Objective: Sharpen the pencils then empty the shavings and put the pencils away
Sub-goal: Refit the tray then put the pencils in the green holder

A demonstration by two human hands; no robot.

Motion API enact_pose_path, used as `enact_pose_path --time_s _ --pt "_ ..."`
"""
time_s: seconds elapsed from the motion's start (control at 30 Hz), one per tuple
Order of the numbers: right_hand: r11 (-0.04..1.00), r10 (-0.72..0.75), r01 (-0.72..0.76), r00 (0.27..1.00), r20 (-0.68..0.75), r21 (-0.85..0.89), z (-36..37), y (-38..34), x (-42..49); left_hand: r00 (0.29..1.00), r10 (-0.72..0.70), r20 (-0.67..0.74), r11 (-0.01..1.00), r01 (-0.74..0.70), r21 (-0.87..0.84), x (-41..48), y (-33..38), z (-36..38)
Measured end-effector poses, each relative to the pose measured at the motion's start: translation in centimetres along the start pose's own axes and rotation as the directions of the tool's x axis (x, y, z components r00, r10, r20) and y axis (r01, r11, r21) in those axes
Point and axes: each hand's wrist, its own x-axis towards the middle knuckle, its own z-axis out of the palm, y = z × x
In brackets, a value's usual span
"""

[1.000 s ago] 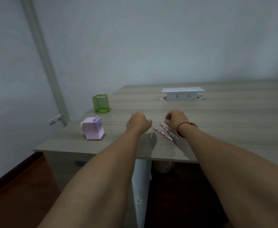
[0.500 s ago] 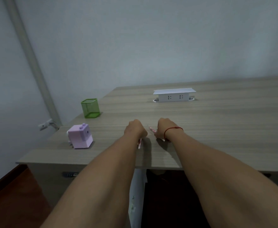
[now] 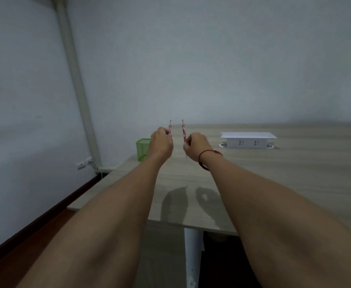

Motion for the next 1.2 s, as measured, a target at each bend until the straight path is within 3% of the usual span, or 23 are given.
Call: enact_pose_path --time_s 0.37,0.57,0.77,1.2 --pt "0.991 -0.101 0.099 0.995 0.017 0.090 6.7 -5.5 10.8 0.996 -0.022 -0.086 0.991 0.011 -0.135 10.4 -8.0 -0.9" --pt "0.962 -0.081 0.089 0.996 -0.038 0.257 11.3 -5.9 17.8 0.979 -0.067 -0.193 0.983 0.032 -0.179 15.9 -12.3 1.1" --pt "0.951 -0.066 0.071 0.997 -0.028 0.300 15.2 -4.9 21.5 0.970 -0.113 -0.213 0.985 0.081 -0.153 19.4 -16.2 3.1" --pt "0.984 0.004 -0.023 0.994 0.108 0.174 19.9 -2.7 22.5 0.955 -0.270 -0.120 0.962 0.263 -0.074 18.2 -19.5 6.3"
